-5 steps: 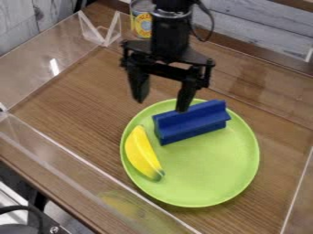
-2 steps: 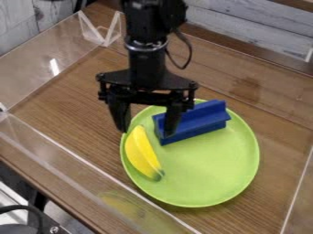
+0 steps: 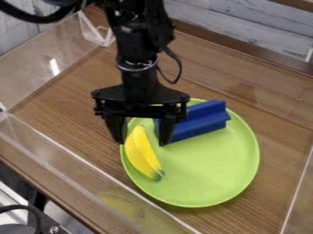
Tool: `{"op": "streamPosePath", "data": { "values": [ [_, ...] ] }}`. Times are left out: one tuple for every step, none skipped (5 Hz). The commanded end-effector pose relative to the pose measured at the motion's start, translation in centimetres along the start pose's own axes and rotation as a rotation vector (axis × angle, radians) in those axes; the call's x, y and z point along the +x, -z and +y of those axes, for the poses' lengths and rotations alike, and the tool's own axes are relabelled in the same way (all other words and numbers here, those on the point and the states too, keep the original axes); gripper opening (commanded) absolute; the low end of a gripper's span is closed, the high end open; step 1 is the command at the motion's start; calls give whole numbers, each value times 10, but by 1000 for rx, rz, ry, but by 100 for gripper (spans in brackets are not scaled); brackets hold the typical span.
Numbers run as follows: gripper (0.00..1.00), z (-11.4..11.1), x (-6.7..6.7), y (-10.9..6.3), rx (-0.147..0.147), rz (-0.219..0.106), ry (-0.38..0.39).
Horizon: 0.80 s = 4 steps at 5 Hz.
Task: Put the banana in the green plate
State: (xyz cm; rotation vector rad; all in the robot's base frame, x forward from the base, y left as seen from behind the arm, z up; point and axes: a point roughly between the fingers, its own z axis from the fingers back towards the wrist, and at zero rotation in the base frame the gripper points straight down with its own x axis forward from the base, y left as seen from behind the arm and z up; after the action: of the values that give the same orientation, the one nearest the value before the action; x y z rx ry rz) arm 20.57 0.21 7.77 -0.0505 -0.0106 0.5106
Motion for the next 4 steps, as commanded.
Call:
{"op": "streamPosePath", "data": {
  "values": [
    [100, 2, 4, 0, -11, -27, -12],
    [100, 5, 4, 5, -9, -30, -18],
    [100, 8, 6, 10, -6, -35, -20],
    [100, 10, 7, 15, -1, -44, -20]
  ]
}}
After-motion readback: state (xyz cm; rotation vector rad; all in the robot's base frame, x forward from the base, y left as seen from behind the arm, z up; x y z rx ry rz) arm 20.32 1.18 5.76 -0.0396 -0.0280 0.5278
